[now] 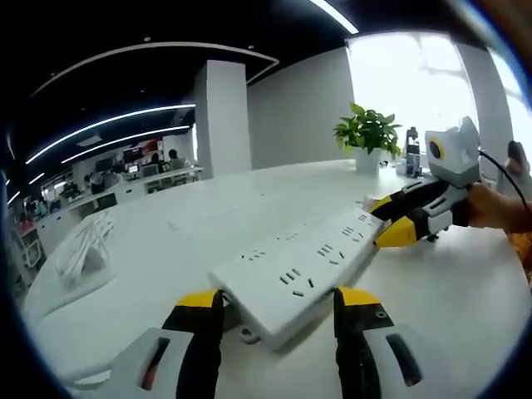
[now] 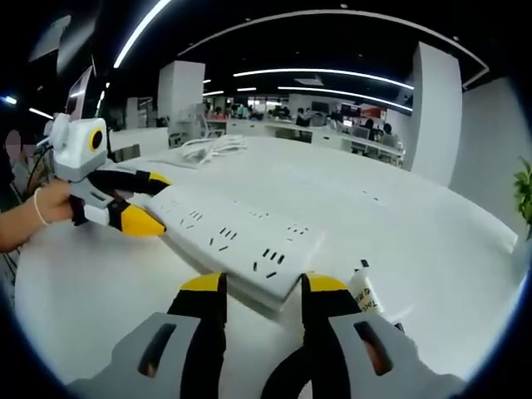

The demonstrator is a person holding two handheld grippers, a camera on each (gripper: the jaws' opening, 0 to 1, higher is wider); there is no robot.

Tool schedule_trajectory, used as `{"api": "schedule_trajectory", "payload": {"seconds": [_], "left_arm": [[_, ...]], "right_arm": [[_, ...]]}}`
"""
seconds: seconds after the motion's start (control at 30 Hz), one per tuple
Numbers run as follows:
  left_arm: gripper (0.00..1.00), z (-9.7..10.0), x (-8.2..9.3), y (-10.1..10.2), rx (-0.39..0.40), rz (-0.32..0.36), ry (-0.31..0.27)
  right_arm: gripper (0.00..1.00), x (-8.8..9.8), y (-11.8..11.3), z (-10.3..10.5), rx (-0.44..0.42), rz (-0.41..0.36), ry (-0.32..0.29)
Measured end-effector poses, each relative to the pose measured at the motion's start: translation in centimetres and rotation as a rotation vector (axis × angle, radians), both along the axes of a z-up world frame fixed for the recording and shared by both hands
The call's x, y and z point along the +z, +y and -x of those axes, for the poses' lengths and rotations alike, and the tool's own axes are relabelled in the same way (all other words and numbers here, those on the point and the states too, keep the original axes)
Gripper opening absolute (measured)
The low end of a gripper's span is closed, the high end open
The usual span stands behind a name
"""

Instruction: Straighten the power strip on the desk, plug the charger into it

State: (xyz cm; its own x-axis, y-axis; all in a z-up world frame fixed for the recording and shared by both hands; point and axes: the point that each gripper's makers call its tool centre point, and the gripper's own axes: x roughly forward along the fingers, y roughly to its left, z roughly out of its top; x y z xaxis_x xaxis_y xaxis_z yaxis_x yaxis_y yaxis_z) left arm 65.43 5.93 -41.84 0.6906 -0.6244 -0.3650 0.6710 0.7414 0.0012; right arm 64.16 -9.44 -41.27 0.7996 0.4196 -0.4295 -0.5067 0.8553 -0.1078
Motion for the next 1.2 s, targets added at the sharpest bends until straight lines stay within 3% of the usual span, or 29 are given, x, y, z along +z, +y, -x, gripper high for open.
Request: {"api": "schedule_trajectory", "payload": {"seconds": [0.17, 0.53, 0.7, 0.83, 0.97, 1.07, 1.2], "left_arm": [[0.59, -0.1, 0.2, 0.8, 0.032, -0.071, -0.046], [0.69, 0.8, 1.4, 1.2, 0.043, -0.027, -0.066], [0.72, 1.6, 2.6, 1.2, 0.03, 0.008, -0.106], [0.77, 2.4, 3.5, 1.1, 0.015, 0.026, -0.131], [0.8, 2.8, 4.1, 1.5, 0.032, -0.003, -0.18], [0.86, 3.3, 4.2, 1.4, 0.017, -0.015, -0.182], [0.85, 4.0, 3.7, 1.4, 0.009, -0.086, -0.157]], "right_arm": [[0.33, 0.7, -0.4, 0.3, 0.012, -0.013, -0.018], [0.44, 1.3, -0.2, 0.6, 0.041, -0.049, -0.044], [0.5, 2.7, 0.5, 1.1, 0.1, -0.098, -0.126], [0.55, 3.5, 0.4, 1.5, 0.115, -0.105, -0.155], [0.64, 4.5, 0.1, 1.7, 0.117, -0.116, -0.2], [0.68, 5.4, 0.0, 2.0, 0.12, -0.134, -0.226], [0.79, 6.0, 0.1, 2.7, 0.138, -0.131, -0.247]]}}
